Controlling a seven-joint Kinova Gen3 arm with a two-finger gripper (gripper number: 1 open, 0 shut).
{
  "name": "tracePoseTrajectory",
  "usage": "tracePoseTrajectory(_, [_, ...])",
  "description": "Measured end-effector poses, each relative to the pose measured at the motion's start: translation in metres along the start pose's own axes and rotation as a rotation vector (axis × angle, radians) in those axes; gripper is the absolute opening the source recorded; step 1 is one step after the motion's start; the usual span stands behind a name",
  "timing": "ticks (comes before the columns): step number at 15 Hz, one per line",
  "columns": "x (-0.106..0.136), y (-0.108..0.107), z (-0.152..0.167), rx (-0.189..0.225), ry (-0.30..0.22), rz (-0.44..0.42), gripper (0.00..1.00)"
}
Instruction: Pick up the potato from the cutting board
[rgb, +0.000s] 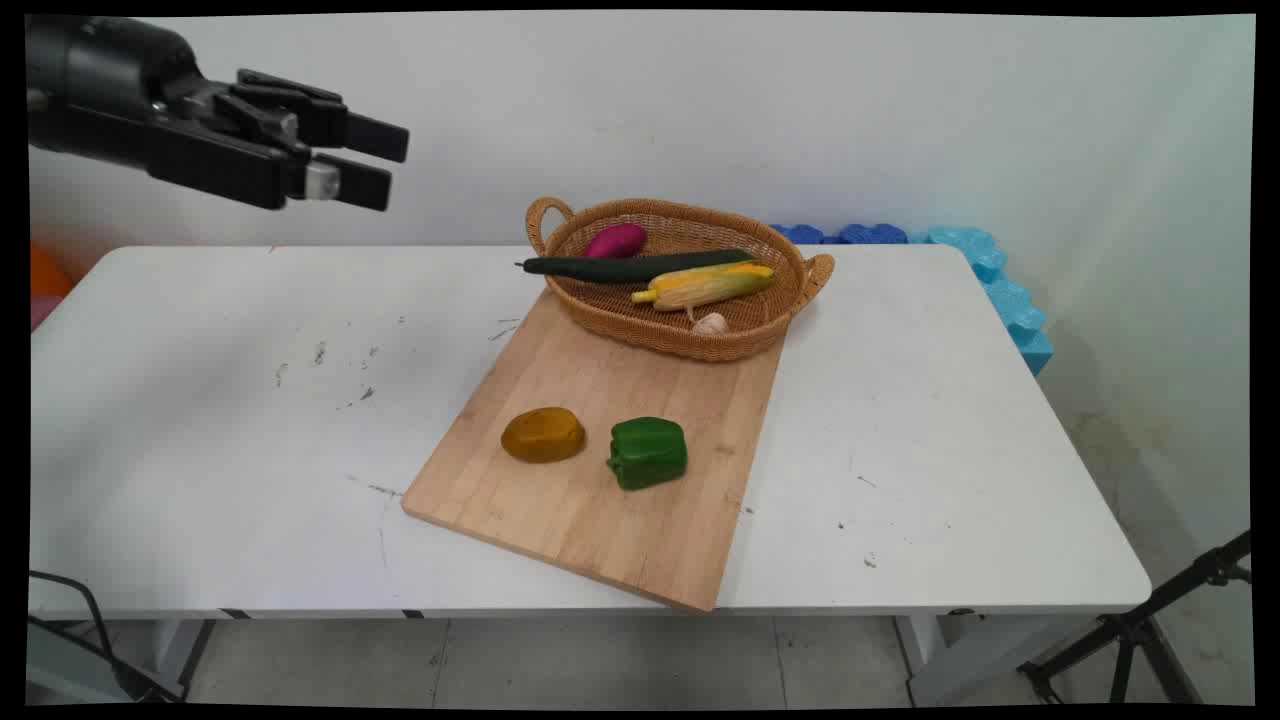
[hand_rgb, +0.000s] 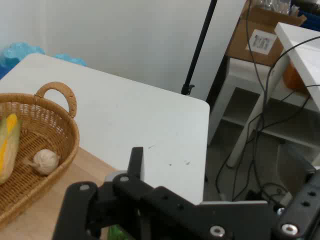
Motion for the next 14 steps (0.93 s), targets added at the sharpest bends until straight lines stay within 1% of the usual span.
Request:
tracePoseTrajectory(3, [-0.001, -0.008, 0.018, 0.016, -0.026, 0.021, 1.0])
tracePoseTrajectory(7, [-0.004, -0.017, 0.045, 0.032, -0.099, 0.038, 1.0])
tracePoseTrajectory(8, [-0.005, -0.019, 0.053, 0.035, -0.122, 0.042, 1.0])
tracePoseTrajectory(11, [-0.009, -0.029, 0.081, 0.05, -0.216, 0.055, 1.0])
tracePoseTrajectory(14, [-0.015, -0.037, 0.101, 0.069, -0.292, 0.063, 1.0])
